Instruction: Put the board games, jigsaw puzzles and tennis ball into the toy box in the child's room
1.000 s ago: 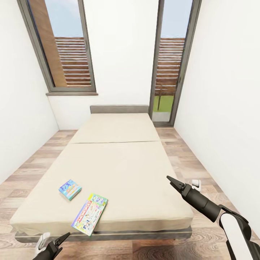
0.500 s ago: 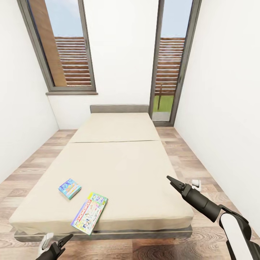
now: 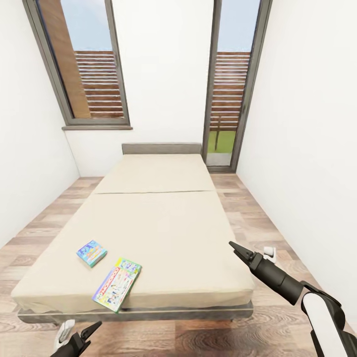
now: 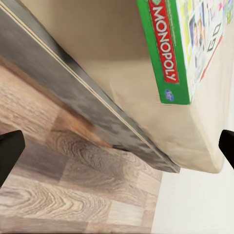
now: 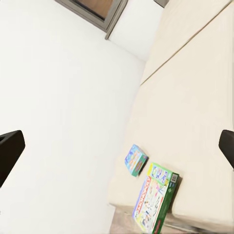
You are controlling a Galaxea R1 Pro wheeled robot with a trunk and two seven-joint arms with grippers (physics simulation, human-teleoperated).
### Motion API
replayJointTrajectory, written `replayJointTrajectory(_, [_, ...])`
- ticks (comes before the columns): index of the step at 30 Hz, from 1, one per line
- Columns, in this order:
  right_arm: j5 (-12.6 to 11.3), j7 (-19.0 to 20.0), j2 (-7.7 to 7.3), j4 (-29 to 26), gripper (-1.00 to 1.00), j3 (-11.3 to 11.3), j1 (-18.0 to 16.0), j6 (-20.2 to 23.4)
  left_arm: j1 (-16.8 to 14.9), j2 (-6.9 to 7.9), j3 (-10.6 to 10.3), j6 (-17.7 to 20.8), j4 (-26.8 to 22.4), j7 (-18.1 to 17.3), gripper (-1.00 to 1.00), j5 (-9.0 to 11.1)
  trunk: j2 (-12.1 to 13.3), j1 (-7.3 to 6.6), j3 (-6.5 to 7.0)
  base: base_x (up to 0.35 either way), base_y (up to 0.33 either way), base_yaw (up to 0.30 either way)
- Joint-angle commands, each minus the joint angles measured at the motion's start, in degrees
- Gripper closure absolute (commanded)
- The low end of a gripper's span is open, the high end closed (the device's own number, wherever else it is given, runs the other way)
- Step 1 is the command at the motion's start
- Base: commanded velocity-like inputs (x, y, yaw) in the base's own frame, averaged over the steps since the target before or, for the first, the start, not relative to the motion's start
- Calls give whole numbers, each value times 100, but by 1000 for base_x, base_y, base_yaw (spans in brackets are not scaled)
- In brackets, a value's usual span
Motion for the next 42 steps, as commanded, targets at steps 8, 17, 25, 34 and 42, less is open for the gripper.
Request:
replayJointTrajectory(8, [-4,15,1,0,-100,-16,-4,36,-3,1,3,46,3,-11,-100,37,-2,-2,-5,-20,-28,0])
replayJointTrajectory(17, [-4,15,1,0,-100,-22,-4,36,-3,-32,3,44,-2,-11,-100,37,-2,-2,-5,-1,-190,0])
replayJointTrajectory(25, [-4,15,1,0,-100,-33,-4,36,-3,-40,3,44,-3,-11,-100,37,-2,-2,-5,0,-47,0])
replayJointTrajectory(34, [-4,15,1,0,-100,-34,-4,36,-3,-35,3,53,-5,-20,-100,45,-2,-2,-5,34,-2,0])
replayJointTrajectory(42, [-4,15,1,0,-100,-34,-4,36,-3,-34,3,53,-5,-26,-100,46,-2,-2,-5,2,0,0])
